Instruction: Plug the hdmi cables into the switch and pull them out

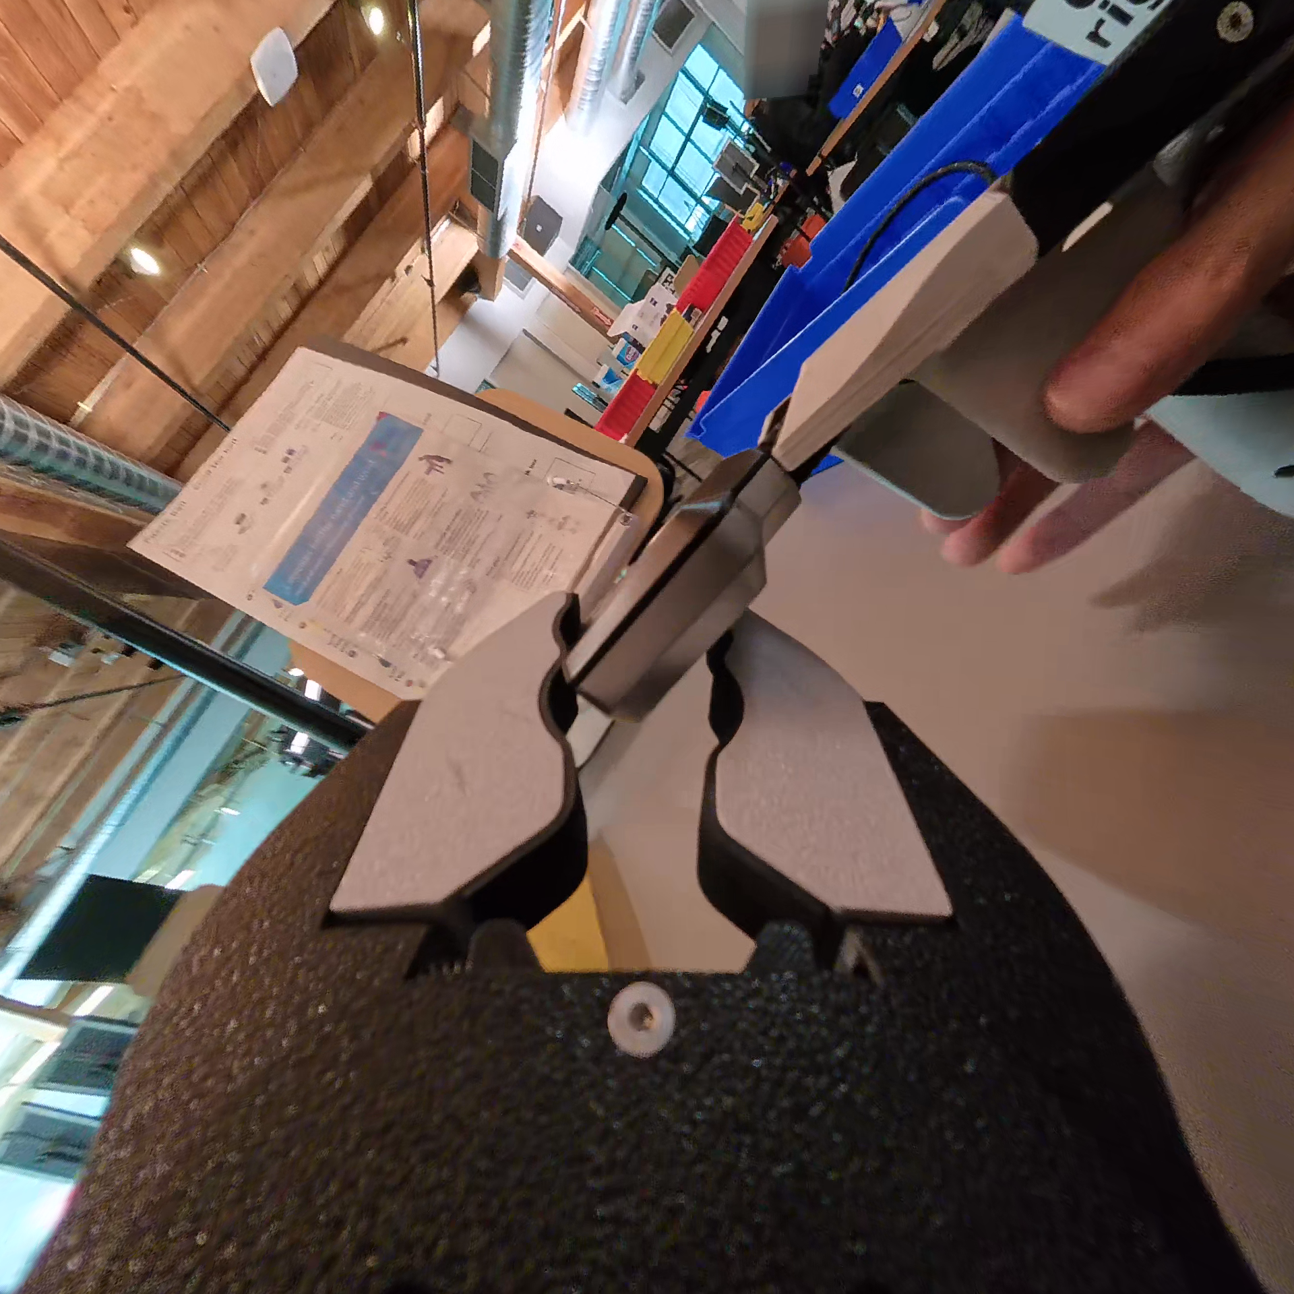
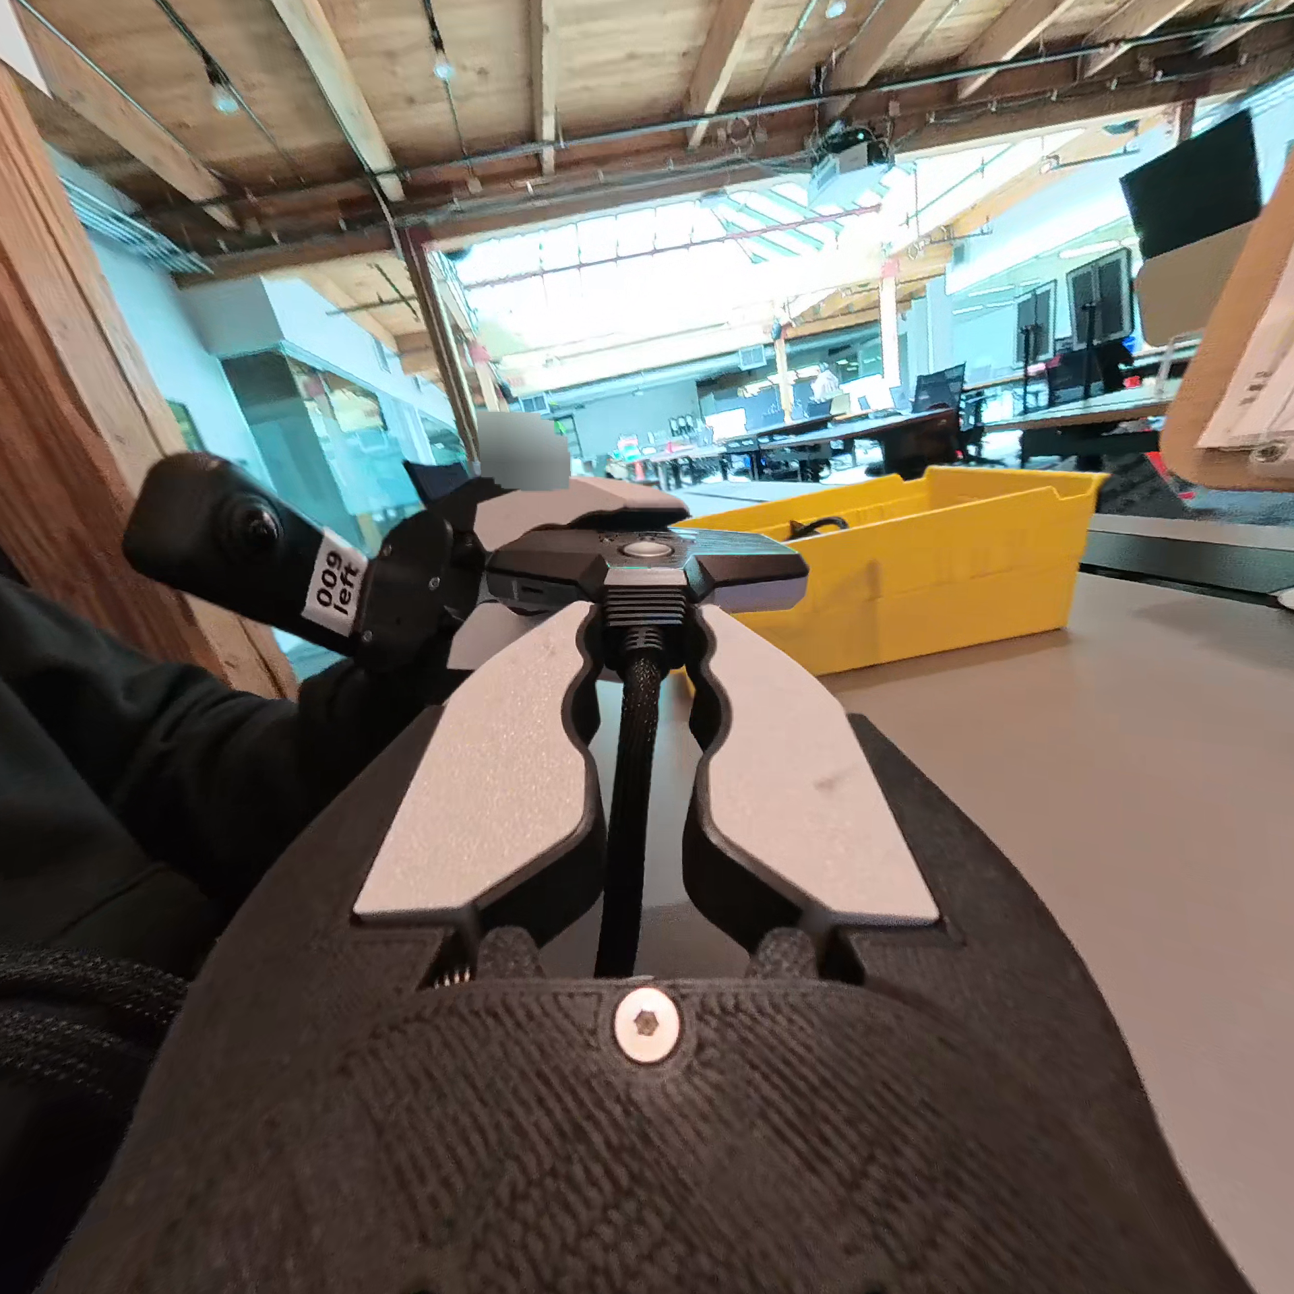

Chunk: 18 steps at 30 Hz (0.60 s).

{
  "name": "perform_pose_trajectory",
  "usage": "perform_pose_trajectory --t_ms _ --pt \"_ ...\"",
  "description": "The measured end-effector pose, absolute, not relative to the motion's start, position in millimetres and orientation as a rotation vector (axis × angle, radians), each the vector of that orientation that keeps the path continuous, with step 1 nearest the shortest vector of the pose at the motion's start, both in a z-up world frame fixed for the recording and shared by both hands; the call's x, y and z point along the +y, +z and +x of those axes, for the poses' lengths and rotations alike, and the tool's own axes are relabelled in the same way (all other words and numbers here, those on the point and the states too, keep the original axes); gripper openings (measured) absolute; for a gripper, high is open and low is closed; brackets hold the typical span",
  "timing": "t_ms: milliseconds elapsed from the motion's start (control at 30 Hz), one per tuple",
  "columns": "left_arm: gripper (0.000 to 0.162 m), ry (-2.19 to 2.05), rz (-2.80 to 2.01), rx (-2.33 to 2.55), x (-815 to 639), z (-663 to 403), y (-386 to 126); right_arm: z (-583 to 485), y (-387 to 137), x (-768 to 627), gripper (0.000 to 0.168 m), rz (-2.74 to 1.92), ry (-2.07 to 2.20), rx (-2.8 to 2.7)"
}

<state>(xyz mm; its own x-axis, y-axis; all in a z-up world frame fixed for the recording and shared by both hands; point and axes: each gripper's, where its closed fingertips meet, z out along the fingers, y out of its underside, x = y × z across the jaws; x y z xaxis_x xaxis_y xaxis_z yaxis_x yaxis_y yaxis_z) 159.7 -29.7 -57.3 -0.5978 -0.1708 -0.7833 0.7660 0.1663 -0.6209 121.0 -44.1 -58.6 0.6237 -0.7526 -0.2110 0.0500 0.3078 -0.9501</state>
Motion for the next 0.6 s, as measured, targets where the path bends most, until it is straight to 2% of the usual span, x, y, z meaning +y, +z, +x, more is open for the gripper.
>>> perform_pose_trajectory --t_ms 133,300,400,467,600 --pt "0.042 -1.732 0.570 1.836 -30.9 150.0 -59.5 120.9 -60.0 -57.1 0.023 -1.124 -0.663 0.760" --pt "0.040 -1.865 0.313 1.942 2.3 191.2 -24.4 119.7 -57.1 -96.3 0.023 -0.942 -0.699 0.838" --pt "0.040 -1.573 0.273 2.254 38.6 232.3 -49.1 118.7 -55.7 -99.8 0.023 -0.906 -0.684 0.835" --pt "0.048 -1.270 0.229 2.397 73.6 265.1 -78.9 117.7 -55.2 -94.1 0.023 -0.935 -0.677 0.808" --pt "0.036 -1.140 0.062 2.356 102.3 312.7 -96.1 118.1 -55.3 -82.5 0.023 -0.984 -0.662 0.771"
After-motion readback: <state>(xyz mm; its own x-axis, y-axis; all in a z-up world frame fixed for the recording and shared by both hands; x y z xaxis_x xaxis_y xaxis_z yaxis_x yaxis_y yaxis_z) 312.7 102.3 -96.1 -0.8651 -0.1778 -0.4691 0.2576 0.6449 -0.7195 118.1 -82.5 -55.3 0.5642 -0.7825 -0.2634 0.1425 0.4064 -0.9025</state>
